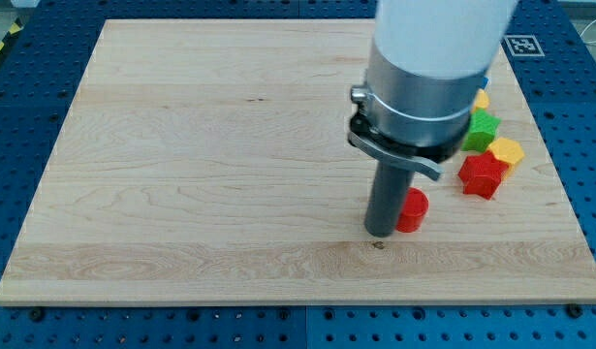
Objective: Move the red circle to the red star
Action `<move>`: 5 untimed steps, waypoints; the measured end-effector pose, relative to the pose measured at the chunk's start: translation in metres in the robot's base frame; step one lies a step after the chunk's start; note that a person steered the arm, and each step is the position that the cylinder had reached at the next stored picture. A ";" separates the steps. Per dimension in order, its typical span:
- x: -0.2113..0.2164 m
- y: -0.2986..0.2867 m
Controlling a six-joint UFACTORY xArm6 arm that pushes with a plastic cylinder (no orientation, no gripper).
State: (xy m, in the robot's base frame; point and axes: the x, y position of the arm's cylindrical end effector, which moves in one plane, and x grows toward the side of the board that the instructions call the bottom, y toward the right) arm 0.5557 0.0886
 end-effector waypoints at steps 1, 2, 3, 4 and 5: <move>-0.002 0.008; -0.027 -0.002; -0.035 -0.001; -0.031 0.015; -0.028 0.030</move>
State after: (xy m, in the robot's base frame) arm 0.5281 0.1182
